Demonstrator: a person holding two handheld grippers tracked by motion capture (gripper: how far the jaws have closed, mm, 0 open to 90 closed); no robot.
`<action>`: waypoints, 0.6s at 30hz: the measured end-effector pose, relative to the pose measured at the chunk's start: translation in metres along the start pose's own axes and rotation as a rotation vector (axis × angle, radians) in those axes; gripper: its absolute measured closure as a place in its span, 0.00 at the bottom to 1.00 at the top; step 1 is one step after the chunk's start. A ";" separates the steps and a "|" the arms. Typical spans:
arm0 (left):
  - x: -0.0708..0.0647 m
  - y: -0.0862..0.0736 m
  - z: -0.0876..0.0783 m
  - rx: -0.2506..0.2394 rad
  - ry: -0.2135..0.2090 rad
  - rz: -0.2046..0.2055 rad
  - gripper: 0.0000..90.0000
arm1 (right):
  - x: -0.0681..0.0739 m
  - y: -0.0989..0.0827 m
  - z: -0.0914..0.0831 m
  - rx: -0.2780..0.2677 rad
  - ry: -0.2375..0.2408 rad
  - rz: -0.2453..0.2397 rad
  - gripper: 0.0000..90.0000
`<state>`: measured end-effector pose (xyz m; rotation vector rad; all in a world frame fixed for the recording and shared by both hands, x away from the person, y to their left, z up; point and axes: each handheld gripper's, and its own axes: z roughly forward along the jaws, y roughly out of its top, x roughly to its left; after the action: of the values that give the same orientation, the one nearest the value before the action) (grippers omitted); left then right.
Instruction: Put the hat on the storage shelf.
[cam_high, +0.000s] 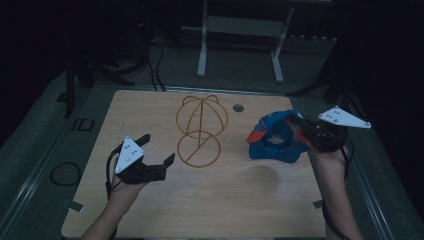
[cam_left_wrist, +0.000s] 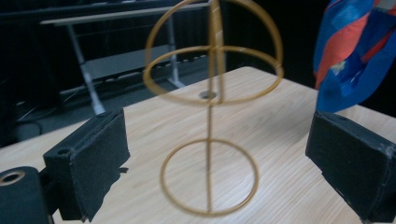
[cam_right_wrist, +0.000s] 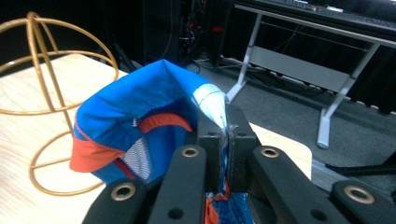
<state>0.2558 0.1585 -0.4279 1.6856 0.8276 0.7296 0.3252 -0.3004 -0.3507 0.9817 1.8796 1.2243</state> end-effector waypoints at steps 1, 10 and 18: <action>-0.002 0.003 0.002 0.002 -0.015 0.004 0.07 | 0.002 0.001 -0.001 -0.005 0.006 -0.004 0.97; -0.032 0.041 0.038 0.008 -0.131 0.081 0.07 | 0.017 0.004 -0.004 -0.010 0.020 -0.033 0.97; -0.065 0.058 0.073 0.021 -0.200 0.144 0.07 | 0.026 0.003 -0.004 -0.013 0.048 -0.035 0.97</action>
<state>0.2871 0.0551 -0.3932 1.8174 0.5808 0.6376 0.3100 -0.2785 -0.3506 0.9163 1.9158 1.2477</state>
